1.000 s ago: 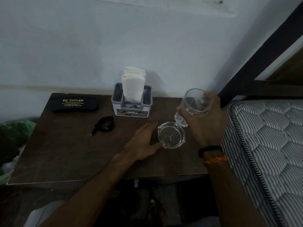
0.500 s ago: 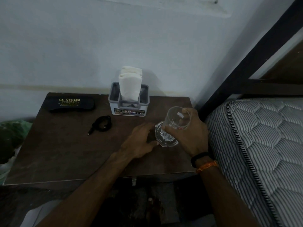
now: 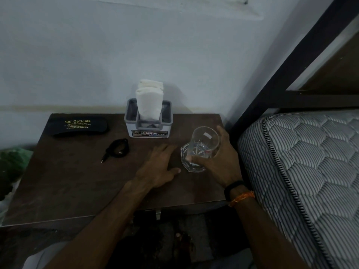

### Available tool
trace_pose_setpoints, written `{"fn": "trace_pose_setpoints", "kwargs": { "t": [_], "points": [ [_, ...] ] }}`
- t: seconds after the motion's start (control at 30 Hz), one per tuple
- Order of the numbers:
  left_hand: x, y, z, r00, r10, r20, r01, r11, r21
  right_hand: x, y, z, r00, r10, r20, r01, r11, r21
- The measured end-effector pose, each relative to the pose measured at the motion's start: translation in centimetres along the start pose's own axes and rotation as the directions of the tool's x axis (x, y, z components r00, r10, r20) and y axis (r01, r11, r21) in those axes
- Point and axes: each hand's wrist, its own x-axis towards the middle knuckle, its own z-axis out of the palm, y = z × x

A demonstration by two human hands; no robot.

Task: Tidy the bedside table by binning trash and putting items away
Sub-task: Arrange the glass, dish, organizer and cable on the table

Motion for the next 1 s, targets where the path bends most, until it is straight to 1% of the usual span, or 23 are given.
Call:
{"fn": "trace_pose_setpoints", "kwargs": {
  "t": [0.07, 0.13, 0.2, 0.27, 0.33, 0.4, 0.53, 0.7, 0.83, 1.0],
  "points": [
    [0.0, -0.2, -0.1, 1.000, 0.003, 0.012, -0.003, 0.999, 0.052, -0.5, 1.0, 0.5, 0.996, 0.085, 0.035, -0.086, 0.996, 0.020],
    [-0.1, -0.3, -0.1, 0.999, 0.016, 0.047, -0.022, 0.991, 0.130, -1.0, 1.9, 1.0, 0.993, 0.109, 0.050, -0.109, 0.994, 0.009],
    [-0.4, -0.5, 0.3, 0.994, 0.016, 0.111, -0.042, 0.971, 0.237, -1.9, 2.1, 1.5, 0.995, 0.097, 0.037, -0.095, 0.995, -0.035],
    [-0.7, -0.8, 0.8, 0.985, -0.005, 0.172, -0.051, 0.947, 0.318, -2.7, 2.0, 2.1, 0.999, 0.047, -0.007, -0.047, 0.994, -0.097],
    [-1.0, -1.1, 1.3, 0.982, -0.015, 0.190, -0.056, 0.929, 0.365, -3.3, 1.9, 2.6, 0.998, 0.019, -0.059, -0.027, 0.991, -0.134],
    [-1.2, -1.4, 1.9, 0.987, 0.000, 0.159, -0.063, 0.915, 0.397, -3.4, 2.1, 3.2, 0.995, -0.005, -0.096, -0.009, 0.989, -0.147],
    [-1.9, -2.2, 2.9, 0.995, 0.067, 0.071, -0.092, 0.894, 0.438, -3.3, 2.1, 4.3, 0.990, -0.006, -0.143, -0.025, 0.976, -0.215],
    [-2.1, -2.5, 3.5, 0.991, 0.128, -0.024, -0.099, 0.860, 0.501, -2.5, 2.7, 4.6, 0.990, -0.029, -0.139, -0.014, 0.956, -0.293],
    [-2.2, -2.0, 3.6, 0.991, 0.128, -0.047, -0.085, 0.851, 0.517, -0.8, 3.0, 4.3, 0.983, -0.066, -0.172, 0.018, 0.964, -0.266],
    [-2.4, -1.6, 3.4, 0.990, 0.112, -0.086, -0.057, 0.873, 0.484, 1.8, 2.8, 3.8, 0.985, -0.025, -0.172, -0.015, 0.974, -0.228]
  ]
}}
